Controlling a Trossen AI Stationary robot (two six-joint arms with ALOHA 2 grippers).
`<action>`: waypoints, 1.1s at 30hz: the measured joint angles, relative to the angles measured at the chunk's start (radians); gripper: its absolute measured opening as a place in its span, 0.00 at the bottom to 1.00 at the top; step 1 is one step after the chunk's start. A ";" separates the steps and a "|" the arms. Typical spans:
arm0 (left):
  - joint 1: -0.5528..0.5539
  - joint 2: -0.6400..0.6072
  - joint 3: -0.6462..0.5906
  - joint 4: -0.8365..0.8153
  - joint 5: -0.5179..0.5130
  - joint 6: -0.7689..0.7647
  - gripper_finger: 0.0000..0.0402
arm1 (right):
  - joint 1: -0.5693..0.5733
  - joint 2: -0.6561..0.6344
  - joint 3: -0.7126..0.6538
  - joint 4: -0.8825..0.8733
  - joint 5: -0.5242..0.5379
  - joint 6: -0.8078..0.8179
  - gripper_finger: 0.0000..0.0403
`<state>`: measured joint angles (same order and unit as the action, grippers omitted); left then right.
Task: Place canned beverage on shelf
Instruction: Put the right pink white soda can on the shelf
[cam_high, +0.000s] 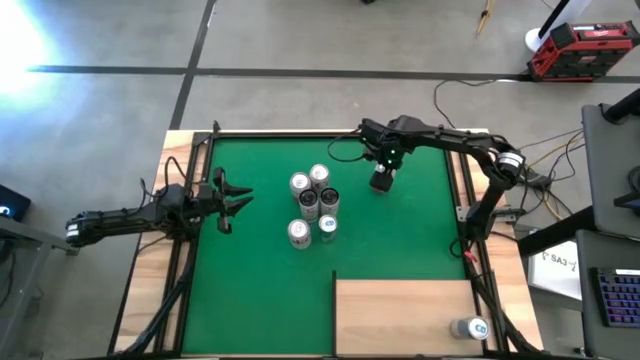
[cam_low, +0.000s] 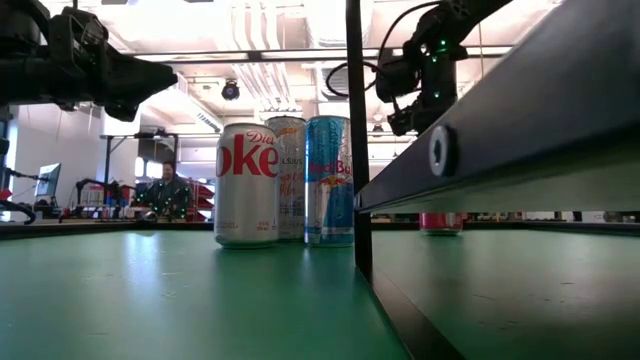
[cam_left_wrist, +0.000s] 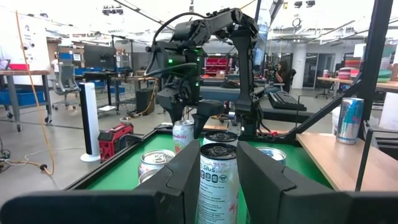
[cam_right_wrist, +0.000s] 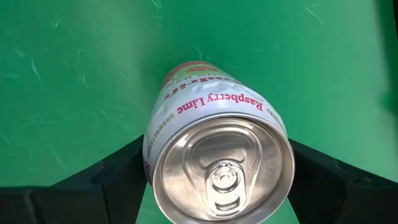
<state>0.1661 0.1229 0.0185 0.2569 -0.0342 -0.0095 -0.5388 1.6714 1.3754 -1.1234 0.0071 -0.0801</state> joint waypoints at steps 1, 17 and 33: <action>0.000 0.000 0.000 0.000 0.000 0.000 0.22 | 0.000 0.000 0.000 0.001 0.000 0.013 0.74; 0.000 0.000 0.000 0.000 0.000 0.000 0.22 | 0.000 0.002 0.005 -0.004 0.022 0.279 0.98; 0.000 0.000 0.000 0.000 0.000 0.000 0.22 | 0.023 0.002 0.005 -0.061 -0.086 1.160 0.99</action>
<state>0.1662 0.1229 0.0185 0.2567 -0.0345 -0.0095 -0.5153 1.6730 1.3800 -1.1841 -0.0791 1.0799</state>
